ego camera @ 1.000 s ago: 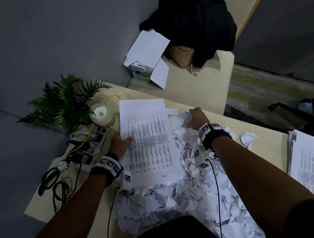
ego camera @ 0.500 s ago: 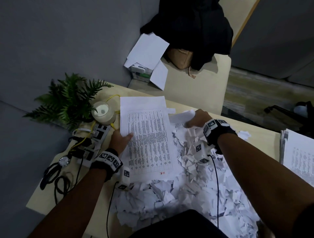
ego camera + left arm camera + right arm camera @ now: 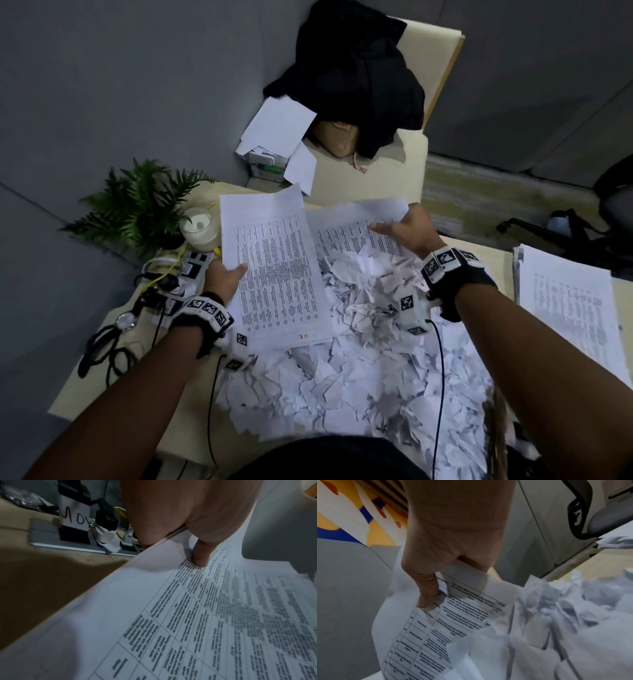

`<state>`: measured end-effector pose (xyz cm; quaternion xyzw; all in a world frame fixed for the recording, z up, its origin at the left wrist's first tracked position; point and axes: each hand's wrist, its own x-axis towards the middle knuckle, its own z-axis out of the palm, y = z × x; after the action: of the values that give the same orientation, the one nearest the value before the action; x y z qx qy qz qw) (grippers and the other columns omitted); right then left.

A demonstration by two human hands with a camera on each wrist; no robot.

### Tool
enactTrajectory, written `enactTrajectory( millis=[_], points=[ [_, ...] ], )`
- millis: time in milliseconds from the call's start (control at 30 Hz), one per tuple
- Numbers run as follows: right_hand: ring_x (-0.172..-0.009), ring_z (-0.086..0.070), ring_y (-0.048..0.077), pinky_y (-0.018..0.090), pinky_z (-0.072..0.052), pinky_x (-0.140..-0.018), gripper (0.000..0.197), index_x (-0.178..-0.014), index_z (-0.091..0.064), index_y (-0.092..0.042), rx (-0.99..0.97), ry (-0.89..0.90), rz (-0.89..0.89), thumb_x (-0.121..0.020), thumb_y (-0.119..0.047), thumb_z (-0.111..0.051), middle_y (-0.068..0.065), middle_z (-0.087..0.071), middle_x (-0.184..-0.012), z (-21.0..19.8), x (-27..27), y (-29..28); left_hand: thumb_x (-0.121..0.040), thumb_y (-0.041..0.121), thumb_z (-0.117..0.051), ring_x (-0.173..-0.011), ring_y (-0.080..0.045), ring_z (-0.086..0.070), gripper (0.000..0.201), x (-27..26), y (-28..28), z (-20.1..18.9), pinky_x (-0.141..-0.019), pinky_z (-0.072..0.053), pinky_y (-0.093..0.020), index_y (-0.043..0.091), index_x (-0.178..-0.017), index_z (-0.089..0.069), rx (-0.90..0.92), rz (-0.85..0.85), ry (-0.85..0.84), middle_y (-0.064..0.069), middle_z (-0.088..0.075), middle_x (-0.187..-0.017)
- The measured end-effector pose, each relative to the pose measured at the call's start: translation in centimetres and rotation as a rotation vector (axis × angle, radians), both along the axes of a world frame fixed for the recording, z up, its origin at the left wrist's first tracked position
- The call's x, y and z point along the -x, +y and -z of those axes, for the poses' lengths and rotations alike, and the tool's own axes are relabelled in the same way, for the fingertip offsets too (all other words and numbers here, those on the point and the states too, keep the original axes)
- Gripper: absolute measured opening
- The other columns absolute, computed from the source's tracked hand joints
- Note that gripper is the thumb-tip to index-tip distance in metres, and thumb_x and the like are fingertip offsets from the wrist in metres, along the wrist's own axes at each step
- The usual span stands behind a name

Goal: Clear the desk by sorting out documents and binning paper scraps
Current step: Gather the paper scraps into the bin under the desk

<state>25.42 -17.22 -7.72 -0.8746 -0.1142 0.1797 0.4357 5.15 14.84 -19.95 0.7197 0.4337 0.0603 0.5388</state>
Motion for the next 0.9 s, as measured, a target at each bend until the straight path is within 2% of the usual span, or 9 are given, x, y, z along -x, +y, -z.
enactTrajectory(
  millis=[100, 167, 267, 333, 400, 467, 500, 700, 900],
  points=[
    [-0.08, -0.071, 0.032, 0.046, -0.06, -0.07, 0.052, -0.085, -0.073, -0.01, -0.076, -0.019, -0.016, -0.058, -0.052, -0.086, 0.01, -0.074, -0.083, -0.8, 0.3, -0.7, -0.083, 0.017, -0.074, -0.108, -0.03, -0.063, 0.042, -0.2, -0.1, -0.4, -0.097, -0.049, -0.045, -0.003, -0.118, -0.062, -0.037, 0.009, 0.008, -0.017, -0.066, -0.117],
    [-0.084, -0.071, 0.034, 0.044, -0.06, -0.073, 0.059, -0.09, -0.072, -0.008, -0.074, -0.006, -0.024, -0.058, -0.056, -0.085, 0.012, -0.074, -0.087, -0.7, 0.9, -1.1, -0.084, 0.016, -0.073, -0.109, -0.03, -0.063, 0.042, -0.4, -0.2, -0.9, -0.098, -0.048, -0.043, -0.004, -0.119, -0.06, -0.048, 0.026, 0.001, -0.018, -0.065, -0.119],
    [-0.076, -0.068, 0.024, 0.029, -0.052, -0.064, 0.022, -0.075, -0.069, -0.016, 0.085, 0.075, -0.081, -0.071, -0.032, -0.084, 0.006, -0.072, -0.079, 0.3, 2.7, -1.2, -0.086, 0.011, -0.07, -0.112, -0.03, -0.062, 0.038, -0.5, -0.7, -1.8, -0.1, -0.046, -0.043, -0.003, -0.12, -0.061, -0.043, 0.066, -0.027, -0.018, -0.064, -0.121],
    [-0.071, -0.059, 0.021, 0.025, -0.04, -0.062, 0.033, -0.055, -0.057, -0.029, 0.239, 0.023, -0.155, -0.078, -0.012, -0.075, -0.001, -0.061, -0.062, 1.8, 3.9, -1.2, -0.087, 0.01, -0.069, -0.113, -0.03, -0.061, 0.038, -0.6, -1.0, -2.1, -0.101, -0.046, -0.043, -0.002, -0.122, -0.061, -0.066, 0.096, -0.044, -0.017, -0.064, -0.122],
    [-0.071, -0.059, 0.024, 0.029, -0.04, -0.062, 0.034, -0.053, -0.06, -0.024, 0.279, -0.024, -0.151, -0.079, -0.004, -0.07, -0.001, -0.061, -0.059, 2.5, 4.6, -1.1, -0.088, 0.009, -0.067, -0.112, -0.028, -0.061, 0.035, -0.6, -1.2, -2.3, -0.098, -0.044, -0.035, -0.003, -0.121, -0.061, -0.083, 0.113, -0.032, -0.016, -0.064, -0.121],
    [-0.075, -0.065, 0.029, 0.034, -0.05, -0.063, 0.007, -0.074, -0.07, -0.005, 0.204, -0.037, -0.068, -0.079, -0.008, -0.073, 0.014, -0.069, -0.073, 2.2, 4.1, -0.9, -0.09, 0.009, -0.065, -0.112, -0.029, -0.061, 0.033, -0.7, -1.3, -2.7, -0.092, -0.042, -0.028, -0.004, -0.12, -0.061, -0.089, 0.121, -0.007, -0.017, -0.064, -0.121],
    [-0.073, -0.065, 0.027, 0.033, -0.05, -0.061, 0.012, -0.081, -0.07, -0.001, 0.156, -0.048, -0.008, -0.08, -0.012, -0.075, 0.018, -0.069, -0.078, 1.9, 3.4, -0.8, -0.09, 0.009, -0.065, -0.113, -0.03, -0.061, 0.033, -0.7, -1.2, -2.7, -0.091, -0.042, -0.028, -0.004, -0.12, -0.061, -0.09, 0.118, -0.001, -0.018, -0.064, -0.122],
    [-0.077, -0.07, 0.02, 0.035, -0.058, -0.071, 0.028, -0.089, -0.072, -0.013, 0.071, -0.046, -0.016, -0.073, -0.032, -0.084, 0.006, -0.074, -0.083, 0.1, 0.3, -0.2, -0.089, 0.008, -0.065, -0.116, -0.032, -0.059, 0.035, -0.9, -1.2, -2.6, -0.097, -0.042, -0.032, -0.004, -0.122, -0.06, -0.084, 0.11, -0.001, -0.019, -0.062, -0.124],
    [-0.06, -0.055, 0.017, 0.028, -0.041, -0.063, 0.026, -0.066, -0.06, -0.013, 0.243, 0.038, -0.028, -0.08, -0.023, -0.079, 0.005, -0.058, -0.061, 3.6, 1.0, -0.8, -0.089, 0.008, -0.066, -0.116, -0.031, -0.059, 0.038, -1.2, -1.2, -2.2, -0.094, -0.04, -0.028, -0.005, -0.124, -0.059, -0.088, 0.139, 0.004, -0.019, -0.062, -0.125]
  ],
)
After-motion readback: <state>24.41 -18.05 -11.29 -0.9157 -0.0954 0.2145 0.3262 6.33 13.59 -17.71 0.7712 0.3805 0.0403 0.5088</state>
